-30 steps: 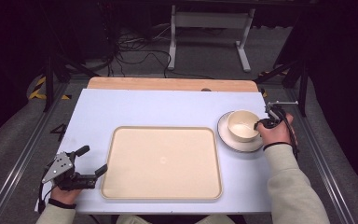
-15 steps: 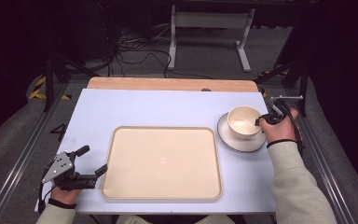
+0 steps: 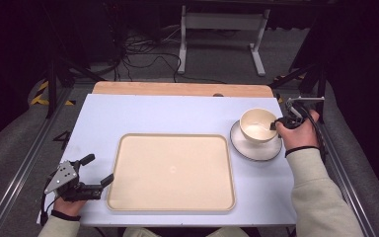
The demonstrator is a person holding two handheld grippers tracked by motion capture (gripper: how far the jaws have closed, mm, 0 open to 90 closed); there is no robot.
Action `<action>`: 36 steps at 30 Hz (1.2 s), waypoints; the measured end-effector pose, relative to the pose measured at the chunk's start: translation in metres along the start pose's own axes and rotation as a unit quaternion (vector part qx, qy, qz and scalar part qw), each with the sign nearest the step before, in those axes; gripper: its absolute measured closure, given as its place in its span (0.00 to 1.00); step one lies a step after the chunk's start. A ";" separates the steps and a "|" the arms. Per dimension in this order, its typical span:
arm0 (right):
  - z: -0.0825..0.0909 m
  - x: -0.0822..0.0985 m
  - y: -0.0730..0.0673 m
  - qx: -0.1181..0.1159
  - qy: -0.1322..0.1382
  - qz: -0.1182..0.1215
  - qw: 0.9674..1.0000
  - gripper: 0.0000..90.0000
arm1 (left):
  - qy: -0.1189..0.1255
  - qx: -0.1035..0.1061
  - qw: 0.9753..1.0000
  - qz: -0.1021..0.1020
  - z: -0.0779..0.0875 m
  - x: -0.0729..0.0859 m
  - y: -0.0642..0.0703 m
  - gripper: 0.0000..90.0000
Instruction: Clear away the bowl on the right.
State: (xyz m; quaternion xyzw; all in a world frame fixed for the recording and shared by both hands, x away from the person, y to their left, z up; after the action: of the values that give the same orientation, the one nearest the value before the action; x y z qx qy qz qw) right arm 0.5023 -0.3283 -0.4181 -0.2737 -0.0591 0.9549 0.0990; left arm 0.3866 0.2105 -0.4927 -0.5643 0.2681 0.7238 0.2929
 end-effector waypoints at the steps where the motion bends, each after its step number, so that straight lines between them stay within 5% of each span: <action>1: 0.001 0.000 -0.001 -0.001 0.000 0.002 1.000 0.92 | 0.001 0.001 1.000 0.000 0.000 0.000 0.000 0.01; 11: 0.007 0.004 -0.013 -0.011 -0.004 0.013 1.000 0.92 | 0.000 0.000 1.000 0.000 0.000 0.000 0.000 0.01; 22: 0.014 0.013 -0.047 -0.038 -0.015 0.035 0.999 0.92 | 0.001 0.001 1.000 0.000 0.000 0.000 0.000 0.01; 36: 0.023 0.035 -0.097 -0.064 -0.023 0.093 0.993 0.92 | -0.002 0.003 1.000 -0.002 0.000 0.000 0.001 0.01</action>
State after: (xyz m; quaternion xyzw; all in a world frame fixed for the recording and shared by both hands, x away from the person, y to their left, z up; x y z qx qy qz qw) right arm 0.4766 -0.2278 -0.4005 -0.2616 -0.0969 0.9603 -0.0098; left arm 0.3861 0.2103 -0.4927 -0.5627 0.2691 0.7233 0.2964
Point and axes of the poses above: each handheld gripper's, and its own axes: z roughly backward along the jaws, x roughly out of its underside, y roughly to its right, the point moved 10 cm from there along -z, roughly forward along the jaws, and after that the axes turned 3 degrees about x, right-handed, at the moved point
